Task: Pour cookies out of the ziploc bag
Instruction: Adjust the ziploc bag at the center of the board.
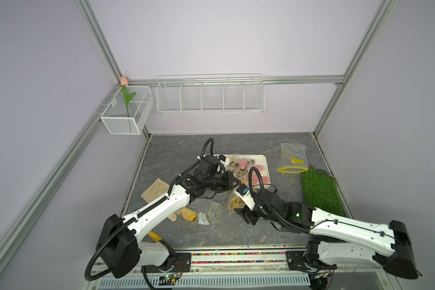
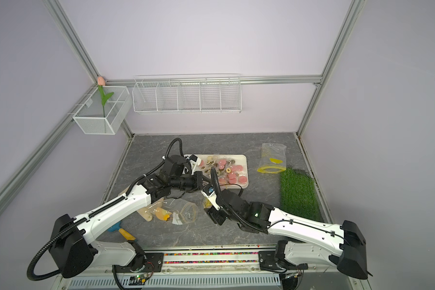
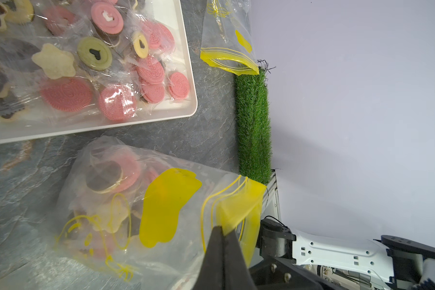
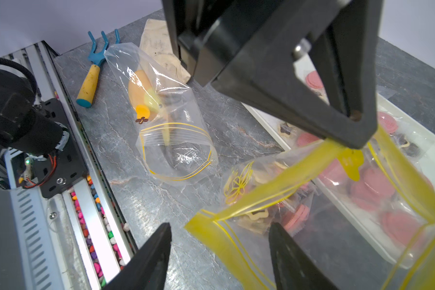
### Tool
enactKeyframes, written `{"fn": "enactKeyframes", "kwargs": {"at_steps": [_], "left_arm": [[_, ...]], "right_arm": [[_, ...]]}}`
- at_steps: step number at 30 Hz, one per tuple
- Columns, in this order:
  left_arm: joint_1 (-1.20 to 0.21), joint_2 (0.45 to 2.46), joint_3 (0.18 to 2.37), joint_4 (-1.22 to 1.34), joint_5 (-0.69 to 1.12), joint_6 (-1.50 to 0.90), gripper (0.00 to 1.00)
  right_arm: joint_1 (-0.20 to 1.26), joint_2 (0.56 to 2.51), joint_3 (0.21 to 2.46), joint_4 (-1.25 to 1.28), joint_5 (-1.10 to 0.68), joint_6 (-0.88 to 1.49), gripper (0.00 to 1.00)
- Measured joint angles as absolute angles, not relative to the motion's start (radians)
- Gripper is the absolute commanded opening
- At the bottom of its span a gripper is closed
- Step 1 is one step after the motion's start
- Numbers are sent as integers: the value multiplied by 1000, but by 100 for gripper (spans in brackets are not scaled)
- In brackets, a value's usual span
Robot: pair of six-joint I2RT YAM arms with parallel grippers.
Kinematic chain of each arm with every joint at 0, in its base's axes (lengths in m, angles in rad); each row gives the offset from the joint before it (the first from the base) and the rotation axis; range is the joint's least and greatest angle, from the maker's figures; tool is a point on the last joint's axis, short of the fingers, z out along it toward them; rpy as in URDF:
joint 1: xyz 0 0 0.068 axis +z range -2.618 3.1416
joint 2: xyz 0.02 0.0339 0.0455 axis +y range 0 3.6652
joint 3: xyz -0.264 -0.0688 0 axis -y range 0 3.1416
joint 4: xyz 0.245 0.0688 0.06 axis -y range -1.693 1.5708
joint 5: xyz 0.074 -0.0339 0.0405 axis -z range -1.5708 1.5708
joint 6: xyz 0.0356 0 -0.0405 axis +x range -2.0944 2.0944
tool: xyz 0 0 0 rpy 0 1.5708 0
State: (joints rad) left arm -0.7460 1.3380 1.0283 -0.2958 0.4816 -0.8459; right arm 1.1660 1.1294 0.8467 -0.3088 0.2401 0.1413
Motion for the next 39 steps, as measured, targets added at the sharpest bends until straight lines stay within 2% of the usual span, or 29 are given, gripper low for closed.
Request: {"fn": "enactKeyframes", "kwargs": {"at_steps": [6, 11, 15, 18, 24, 27, 33, 39], "left_arm": [[-744, 1341, 1028, -296, 496, -849, 0], [-741, 1343, 1028, -296, 499, -850, 0], [-739, 1351, 1028, -295, 503, -852, 0], [-737, 1353, 1028, -288, 502, -855, 13], [-724, 1352, 1025, -272, 496, -859, 46], [-707, 1340, 1011, -262, 486, -860, 57], [-650, 1260, 984, -279, 476, -849, 59], [-614, 1193, 960, -294, 474, -834, 59]], "right_arm": [[1166, 1188, 849, -306, 244, 90, 52], [1166, 1216, 851, -309, 245, 68, 38], [1166, 1227, 871, -308, 245, 75, 19], [1167, 1230, 887, -309, 243, 84, 7], [1166, 1246, 899, -299, 243, 106, 6], [1156, 1245, 900, -287, 231, 120, 7], [1060, 1209, 900, -272, 197, 196, 7], [934, 1081, 855, -234, 159, 292, 6]]}}
